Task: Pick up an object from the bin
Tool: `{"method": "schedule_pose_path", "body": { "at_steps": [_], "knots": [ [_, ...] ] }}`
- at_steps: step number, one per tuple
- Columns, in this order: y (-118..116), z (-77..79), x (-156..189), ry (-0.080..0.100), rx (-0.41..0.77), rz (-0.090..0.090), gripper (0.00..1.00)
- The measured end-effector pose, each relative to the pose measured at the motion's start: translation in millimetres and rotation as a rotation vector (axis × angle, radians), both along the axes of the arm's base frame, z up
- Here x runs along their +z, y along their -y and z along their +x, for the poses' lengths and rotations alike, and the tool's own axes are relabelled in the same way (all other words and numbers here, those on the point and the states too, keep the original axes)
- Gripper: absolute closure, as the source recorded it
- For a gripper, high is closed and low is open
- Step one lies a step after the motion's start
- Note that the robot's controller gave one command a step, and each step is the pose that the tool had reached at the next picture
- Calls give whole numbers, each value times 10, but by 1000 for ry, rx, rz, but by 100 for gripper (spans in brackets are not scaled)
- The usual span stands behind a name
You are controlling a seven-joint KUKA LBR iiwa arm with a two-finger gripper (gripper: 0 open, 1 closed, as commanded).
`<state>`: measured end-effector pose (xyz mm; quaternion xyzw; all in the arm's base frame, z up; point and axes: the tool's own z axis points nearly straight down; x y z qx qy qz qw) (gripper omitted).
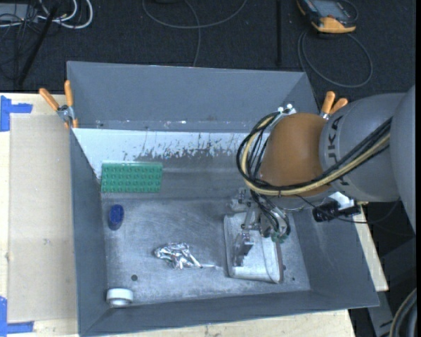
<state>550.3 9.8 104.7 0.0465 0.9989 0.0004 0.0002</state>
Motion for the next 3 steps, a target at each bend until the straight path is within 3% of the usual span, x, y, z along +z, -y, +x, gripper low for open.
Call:
{"method": "schedule_pose_path", "body": {
  "at_steps": [1, 2, 3],
  "knots": [
    [-797, -748, 376, -6, 65, 3, 0],
    [-1249, -306, -326, -1, 2, 1, 0],
    [-1228, -309, -285, 0, 3, -1, 100]
  ]
}}
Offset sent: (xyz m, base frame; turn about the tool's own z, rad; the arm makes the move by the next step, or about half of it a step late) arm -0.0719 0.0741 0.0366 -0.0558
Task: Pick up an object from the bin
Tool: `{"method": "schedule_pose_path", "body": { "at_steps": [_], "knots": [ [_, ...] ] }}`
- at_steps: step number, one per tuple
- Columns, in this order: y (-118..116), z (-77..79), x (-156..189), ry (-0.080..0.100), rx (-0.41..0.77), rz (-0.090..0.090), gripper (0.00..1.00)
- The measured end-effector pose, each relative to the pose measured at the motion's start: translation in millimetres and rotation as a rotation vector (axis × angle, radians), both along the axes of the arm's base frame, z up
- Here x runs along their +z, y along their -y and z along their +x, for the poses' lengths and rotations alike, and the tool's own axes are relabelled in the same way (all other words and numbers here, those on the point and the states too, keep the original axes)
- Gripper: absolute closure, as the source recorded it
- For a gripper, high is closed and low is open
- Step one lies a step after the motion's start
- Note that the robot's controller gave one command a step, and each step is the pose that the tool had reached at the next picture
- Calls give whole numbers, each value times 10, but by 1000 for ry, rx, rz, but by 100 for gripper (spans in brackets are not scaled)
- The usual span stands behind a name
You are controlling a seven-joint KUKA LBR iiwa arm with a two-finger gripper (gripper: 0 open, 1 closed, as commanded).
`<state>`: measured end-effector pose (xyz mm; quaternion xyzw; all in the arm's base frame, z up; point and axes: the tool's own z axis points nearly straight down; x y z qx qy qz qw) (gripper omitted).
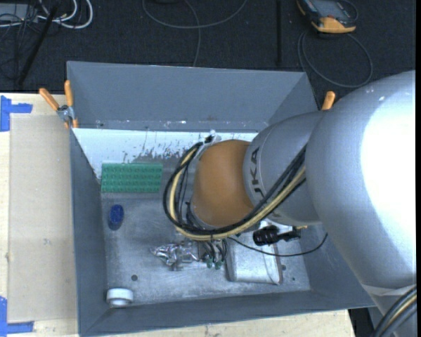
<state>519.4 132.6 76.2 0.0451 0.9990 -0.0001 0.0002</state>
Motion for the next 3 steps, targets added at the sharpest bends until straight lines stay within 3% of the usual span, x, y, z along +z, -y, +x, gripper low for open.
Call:
{"method": "schedule_pose_path", "body": {
  "at_steps": [1, 2, 3],
  "knots": [
    [48, 17, 1082, 6, -1, 2, 100],
    [-2, -28, 1491, 3, 4, 2, 100],
    [-37, -137, 1900, 2, 82, 0, 100]
  ]
}}
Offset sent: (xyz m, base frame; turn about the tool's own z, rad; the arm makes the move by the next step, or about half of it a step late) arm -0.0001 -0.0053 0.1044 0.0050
